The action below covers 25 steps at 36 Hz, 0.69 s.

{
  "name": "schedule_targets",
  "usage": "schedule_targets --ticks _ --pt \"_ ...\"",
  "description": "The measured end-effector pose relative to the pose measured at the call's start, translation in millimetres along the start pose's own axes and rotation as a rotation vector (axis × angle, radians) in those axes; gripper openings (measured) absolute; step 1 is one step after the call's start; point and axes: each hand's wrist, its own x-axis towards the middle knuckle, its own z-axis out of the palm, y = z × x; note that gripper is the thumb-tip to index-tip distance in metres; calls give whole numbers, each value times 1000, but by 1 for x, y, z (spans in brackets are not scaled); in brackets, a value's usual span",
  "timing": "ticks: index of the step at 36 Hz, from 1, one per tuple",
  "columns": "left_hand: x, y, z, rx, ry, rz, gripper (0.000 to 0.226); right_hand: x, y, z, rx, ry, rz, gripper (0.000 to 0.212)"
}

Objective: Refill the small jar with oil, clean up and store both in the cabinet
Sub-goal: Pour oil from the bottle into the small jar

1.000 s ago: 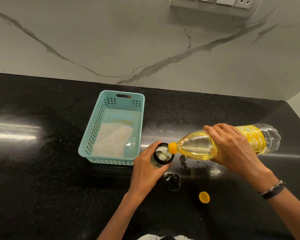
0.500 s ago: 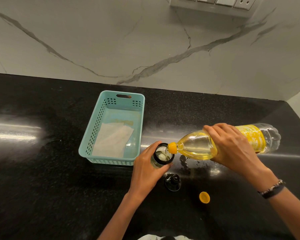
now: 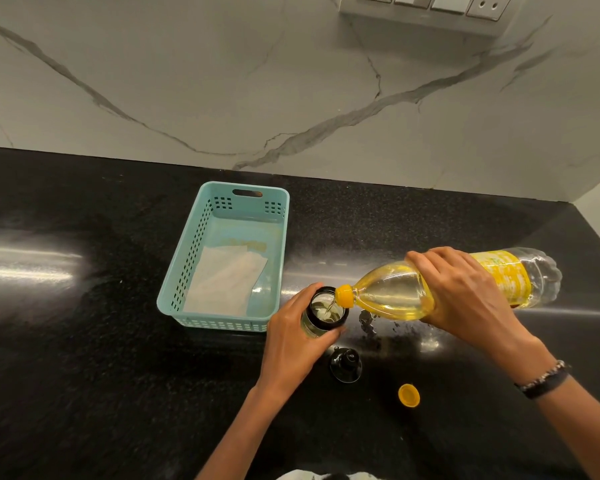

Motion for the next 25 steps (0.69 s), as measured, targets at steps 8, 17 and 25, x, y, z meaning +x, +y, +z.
schedule_targets --ticks 8,17,25 --pt "0 0 0 6 -5 -4 68 1 0 0 -1 6 0 82" --pt "0 1 0 7 -1 -3 68 1 -1 -1 0 7 -1 85" --pt "0 1 0 -5 0 -8 67 1 0 -2 -8 7 0 87"
